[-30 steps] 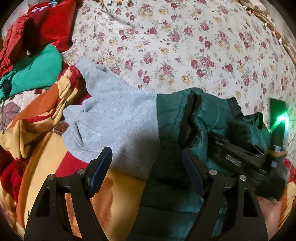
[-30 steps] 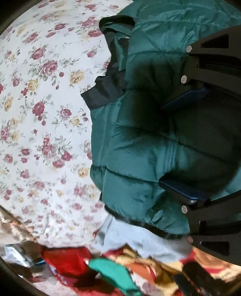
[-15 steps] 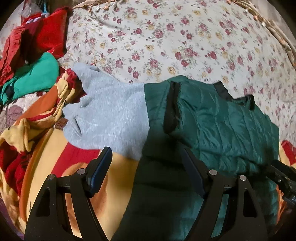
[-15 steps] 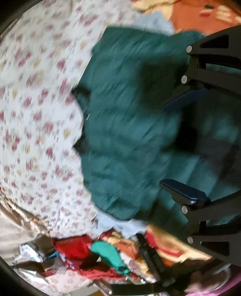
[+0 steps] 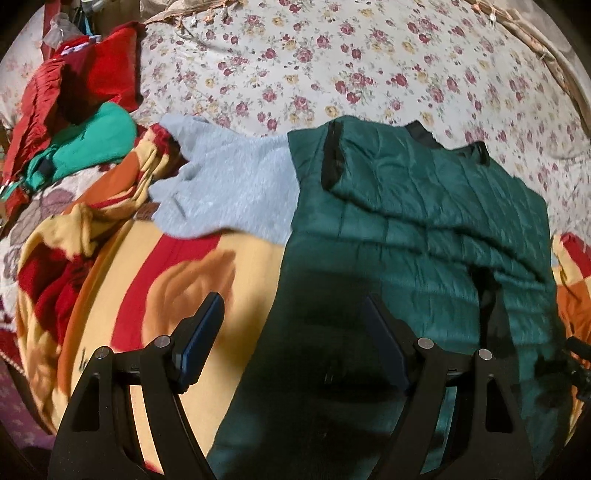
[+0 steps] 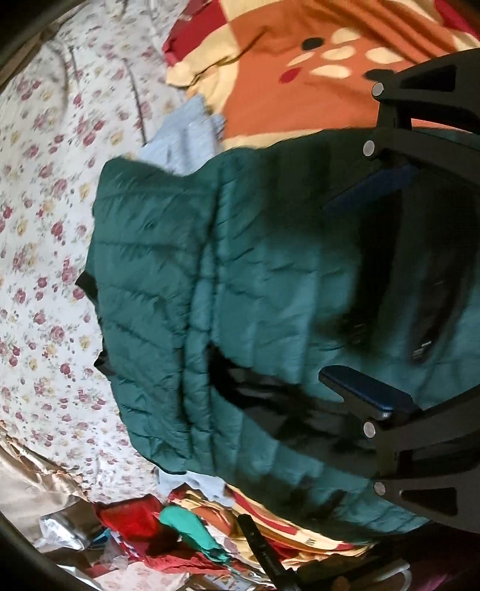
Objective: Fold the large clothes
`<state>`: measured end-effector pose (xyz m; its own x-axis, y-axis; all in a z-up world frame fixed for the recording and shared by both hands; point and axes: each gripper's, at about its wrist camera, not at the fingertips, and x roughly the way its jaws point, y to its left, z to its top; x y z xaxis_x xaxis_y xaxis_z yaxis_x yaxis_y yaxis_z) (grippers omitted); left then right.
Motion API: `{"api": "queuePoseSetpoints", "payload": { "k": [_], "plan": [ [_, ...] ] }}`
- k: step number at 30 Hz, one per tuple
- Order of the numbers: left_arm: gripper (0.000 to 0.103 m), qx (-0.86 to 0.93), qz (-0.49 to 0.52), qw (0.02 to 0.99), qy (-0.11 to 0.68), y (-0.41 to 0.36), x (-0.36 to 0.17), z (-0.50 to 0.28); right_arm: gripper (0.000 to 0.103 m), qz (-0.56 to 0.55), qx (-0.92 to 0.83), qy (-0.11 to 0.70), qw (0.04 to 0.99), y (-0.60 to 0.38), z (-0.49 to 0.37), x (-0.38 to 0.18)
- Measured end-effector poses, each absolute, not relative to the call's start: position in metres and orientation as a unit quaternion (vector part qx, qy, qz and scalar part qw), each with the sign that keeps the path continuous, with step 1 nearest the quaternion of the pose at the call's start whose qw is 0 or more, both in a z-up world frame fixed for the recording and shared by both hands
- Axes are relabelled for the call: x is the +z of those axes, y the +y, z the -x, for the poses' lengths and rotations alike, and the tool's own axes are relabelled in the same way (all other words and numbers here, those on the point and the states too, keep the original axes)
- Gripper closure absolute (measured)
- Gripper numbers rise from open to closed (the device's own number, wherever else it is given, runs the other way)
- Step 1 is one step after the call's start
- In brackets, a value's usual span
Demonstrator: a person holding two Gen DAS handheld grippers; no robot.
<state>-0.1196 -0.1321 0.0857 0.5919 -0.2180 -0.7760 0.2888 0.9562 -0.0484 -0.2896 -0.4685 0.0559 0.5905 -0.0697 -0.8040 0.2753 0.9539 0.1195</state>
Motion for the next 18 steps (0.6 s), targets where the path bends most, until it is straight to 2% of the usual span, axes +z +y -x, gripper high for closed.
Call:
{"api": "queuePoseSetpoints", "payload": {
  "k": [9,12,18],
  "plan": [
    [0.025,-0.145,-0.006,0.872,0.468,-0.096,0.072,0.169,0.021,-0.130,-0.101,0.461,0.872,-0.479,0.340,0.049],
    [0.025,-0.144,0.012,0.863,0.483,-0.082,0.066,0.181,0.015,-0.154,-0.105,0.463,0.867,-0.491,0.359,0.046],
    [0.025,-0.156,0.048,0.841,0.516,-0.065,0.049,0.194,0.015,-0.192,-0.108,0.482,0.848,-0.511,0.378,0.037]
  ]
}}
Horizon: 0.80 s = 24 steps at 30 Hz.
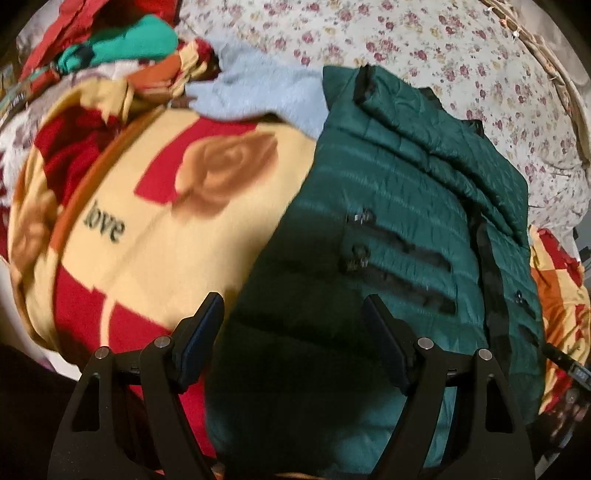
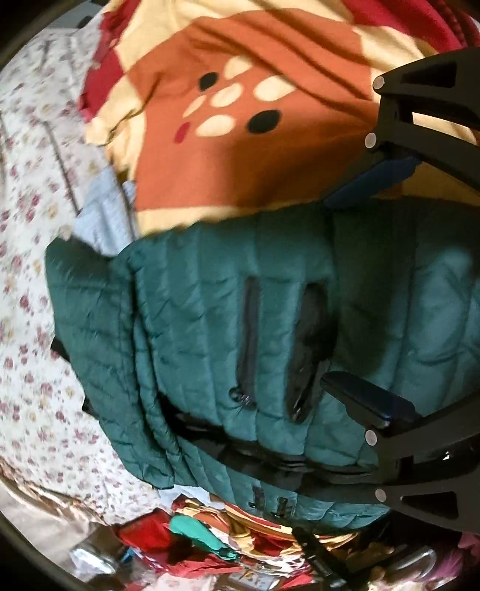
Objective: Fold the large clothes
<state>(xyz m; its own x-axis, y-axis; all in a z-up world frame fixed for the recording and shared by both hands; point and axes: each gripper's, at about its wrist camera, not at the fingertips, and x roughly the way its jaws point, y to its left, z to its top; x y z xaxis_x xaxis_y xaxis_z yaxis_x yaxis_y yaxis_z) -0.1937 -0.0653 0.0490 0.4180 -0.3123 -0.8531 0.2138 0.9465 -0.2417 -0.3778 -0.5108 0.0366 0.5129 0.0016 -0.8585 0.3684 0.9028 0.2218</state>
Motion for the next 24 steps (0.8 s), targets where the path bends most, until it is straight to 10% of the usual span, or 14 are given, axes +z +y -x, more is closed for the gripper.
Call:
{"api": "queuePoseSetpoints", "payload": {
  "k": [20,24],
  "plan": [
    [0.022,-0.202,0.061,0.805,0.554,-0.053,0.030,0.208,0.014,-0.274,-0.017,0.529,0.803,-0.502,0.413,0.006],
    [0.023,-0.227,0.060,0.803,0.548,-0.054,0.036,0.214,0.031,-0.262,0.004,0.505,0.822,-0.494,0.420,0.020]
  ]
}}
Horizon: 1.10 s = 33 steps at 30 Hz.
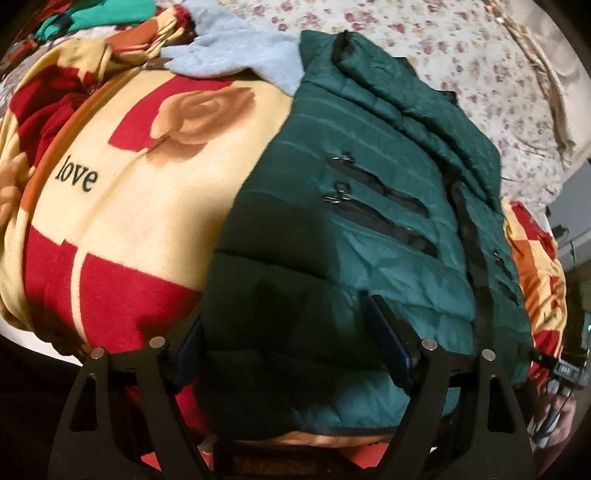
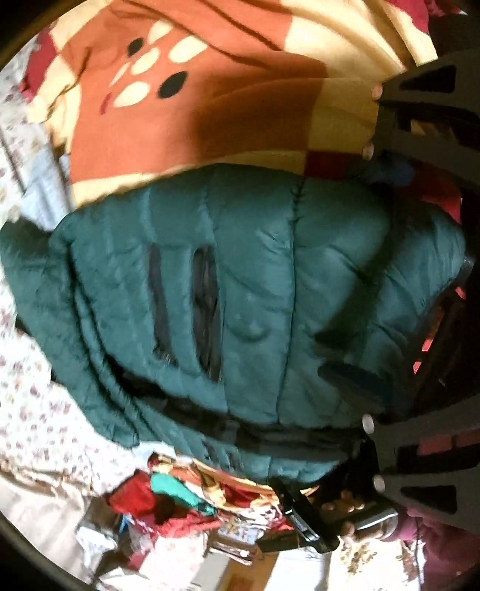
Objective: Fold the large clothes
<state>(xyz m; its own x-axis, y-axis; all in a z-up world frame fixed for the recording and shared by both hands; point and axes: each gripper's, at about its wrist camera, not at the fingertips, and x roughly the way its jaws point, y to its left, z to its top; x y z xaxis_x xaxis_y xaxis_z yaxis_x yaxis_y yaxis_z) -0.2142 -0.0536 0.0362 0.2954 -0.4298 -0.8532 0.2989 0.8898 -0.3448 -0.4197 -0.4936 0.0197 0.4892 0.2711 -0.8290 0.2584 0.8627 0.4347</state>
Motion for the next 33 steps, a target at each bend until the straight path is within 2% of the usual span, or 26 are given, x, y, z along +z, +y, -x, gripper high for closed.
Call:
{"api": "queuePoseSetpoints", "payload": {
  "k": [2,7,8,9,10,11,12,14,20,29,33],
  "plan": [
    [0.024,-0.233,0.049,0.804,0.545,-0.057,0.039,0.217,0.038,-0.255,0.013,0.500,0.828,-0.491,0.422,0.024],
    [0.024,-0.224,0.041,0.800,0.554,-0.059,0.030,0.213,0.039,-0.248,0.018,0.508,0.825,-0.489,0.420,0.014],
    [0.035,-0.224,0.043,0.801,0.554,-0.058,0.031,0.213,0.039,-0.249,0.018,0.506,0.826,-0.489,0.419,0.012],
    [0.058,-0.218,0.041,0.804,0.552,-0.057,0.033,0.214,0.043,-0.246,0.019,0.503,0.828,-0.488,0.420,0.013],
    [0.068,-0.214,0.041,0.806,0.550,-0.055,0.036,0.214,0.064,-0.237,0.019,0.501,0.832,-0.487,0.420,0.015],
    [0.081,-0.215,0.045,0.808,0.547,-0.054,0.039,0.214,0.079,-0.226,0.019,0.495,0.839,-0.486,0.421,0.021],
    [0.089,-0.219,0.049,0.809,0.543,-0.052,0.043,0.214,0.082,-0.222,0.022,0.485,0.846,-0.487,0.421,0.028],
    [0.092,-0.232,0.046,0.812,0.534,-0.053,0.054,0.214,0.086,-0.218,0.033,0.468,0.856,-0.489,0.420,0.042],
    [0.093,-0.260,0.056,0.832,0.487,-0.056,0.097,0.209,0.086,-0.221,0.047,0.410,0.884,-0.497,0.411,0.081],
    [0.093,-0.266,0.084,0.867,0.412,-0.078,0.161,0.149,0.086,-0.227,0.014,0.333,0.915,-0.535,0.365,0.131],
    [0.093,-0.255,0.091,0.880,0.390,-0.100,0.175,0.110,0.086,-0.242,-0.006,0.311,0.919,-0.562,0.325,0.145]
  ]
}}
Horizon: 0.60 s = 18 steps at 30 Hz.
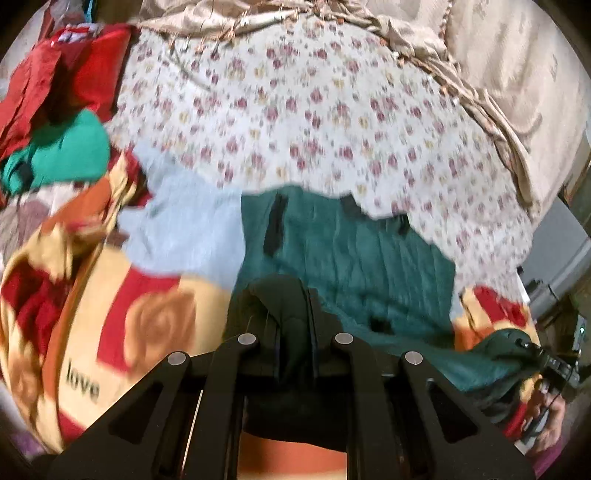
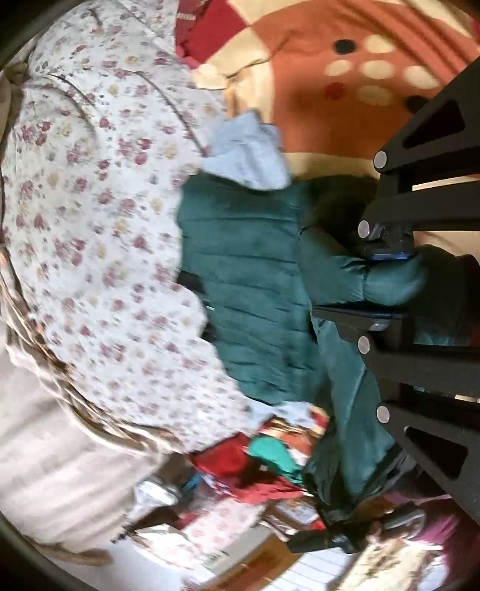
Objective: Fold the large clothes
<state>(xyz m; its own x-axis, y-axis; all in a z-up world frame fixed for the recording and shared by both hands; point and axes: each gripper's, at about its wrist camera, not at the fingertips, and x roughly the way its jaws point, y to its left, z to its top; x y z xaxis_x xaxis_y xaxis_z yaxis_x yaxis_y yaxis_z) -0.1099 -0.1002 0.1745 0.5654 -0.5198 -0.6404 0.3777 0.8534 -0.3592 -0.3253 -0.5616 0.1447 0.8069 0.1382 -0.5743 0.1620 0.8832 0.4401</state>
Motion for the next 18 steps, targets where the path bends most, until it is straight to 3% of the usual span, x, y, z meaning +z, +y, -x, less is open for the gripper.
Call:
{"api": "queuePoseSetpoints", "payload": {
  "k": [8,13,18],
  "plan": [
    [0.093,-0.203,0.090,0.891,0.397,-0.163,0.166,0.008,0.086,-0.275,-0.057,0.307,0.909,-0.615,0.222,0.141],
    [0.093,-0.170,0.082,0.882,0.431,-0.192,0.128,-0.053,0.086,-0.318,-0.091,0.325,0.886,-0.653,0.163,0.102],
    [0.087,-0.174,0.097,0.870,0.451,-0.202,0.098,-0.082,0.070,-0.396,-0.075,0.299,0.865,-0.678,0.143,0.070]
  ]
}}
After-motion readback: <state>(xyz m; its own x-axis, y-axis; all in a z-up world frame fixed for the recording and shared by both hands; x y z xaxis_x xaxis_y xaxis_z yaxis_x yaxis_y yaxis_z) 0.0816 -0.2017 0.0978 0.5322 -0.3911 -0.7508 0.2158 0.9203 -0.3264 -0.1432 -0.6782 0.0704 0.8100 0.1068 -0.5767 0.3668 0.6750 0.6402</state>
